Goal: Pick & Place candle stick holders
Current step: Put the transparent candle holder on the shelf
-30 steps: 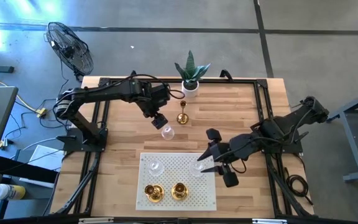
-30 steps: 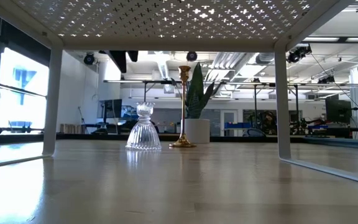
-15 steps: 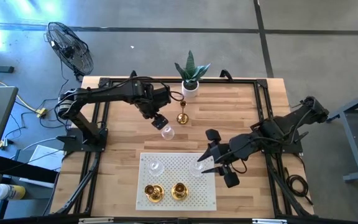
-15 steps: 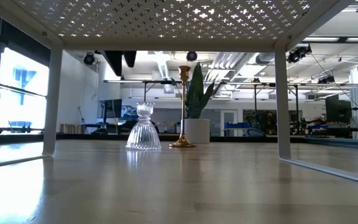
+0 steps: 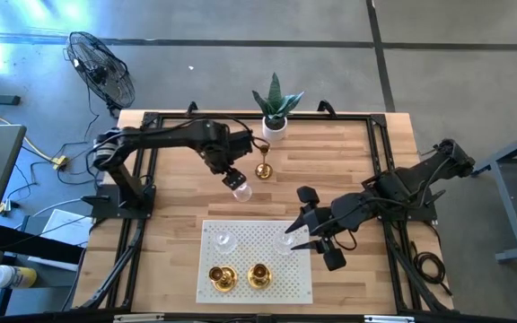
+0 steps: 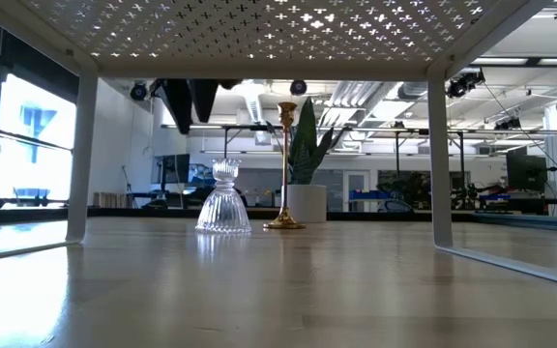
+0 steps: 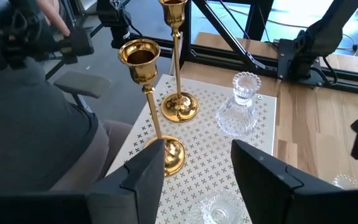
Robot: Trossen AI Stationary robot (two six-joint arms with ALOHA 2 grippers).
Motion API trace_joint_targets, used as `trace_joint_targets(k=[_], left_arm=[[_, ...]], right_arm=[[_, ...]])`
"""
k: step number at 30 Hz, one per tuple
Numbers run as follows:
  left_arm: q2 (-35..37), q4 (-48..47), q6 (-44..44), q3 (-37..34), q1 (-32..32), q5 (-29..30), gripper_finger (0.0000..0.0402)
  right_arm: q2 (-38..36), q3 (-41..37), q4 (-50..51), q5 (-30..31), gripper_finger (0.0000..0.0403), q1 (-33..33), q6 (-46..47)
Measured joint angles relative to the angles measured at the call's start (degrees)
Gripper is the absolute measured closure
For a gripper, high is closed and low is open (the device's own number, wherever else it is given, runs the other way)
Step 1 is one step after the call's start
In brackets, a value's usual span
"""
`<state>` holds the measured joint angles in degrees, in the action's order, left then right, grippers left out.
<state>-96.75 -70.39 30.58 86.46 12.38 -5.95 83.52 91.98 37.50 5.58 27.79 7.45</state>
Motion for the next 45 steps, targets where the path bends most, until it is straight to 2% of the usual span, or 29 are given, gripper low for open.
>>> trace_joint_targets(k=[5,15,21,32,45], left_arm=[[-2.31,0.98,-3.41,-0.02,-0.02,-0.21,0.0144],[-2.52,7.26,-3.75,0.0,0.0,-0.17,0.0144],[-3.26,10.81,-3.58,0.0,0.16,-4.12,0.0144],[-3.8,10.87,-3.72,0.02,2.79,-3.64,0.0144],[-3.8,13.95,-3.32,0.02,2.63,-3.57,0.0144]], right_arm=[[0.0,0.0,-0.02,-0.09,0.0226,0.0,0.01],[0.0,0.0,-0.01,-0.14,0.0226,0.0,0.01],[0.01,0.0,0.0,-0.15,0.0226,0.0,0.29],[0.16,0.0,0.04,-0.16,0.0226,0.0,1.59],[0.16,0.0,0.04,-0.17,0.0226,0.0,1.55]])
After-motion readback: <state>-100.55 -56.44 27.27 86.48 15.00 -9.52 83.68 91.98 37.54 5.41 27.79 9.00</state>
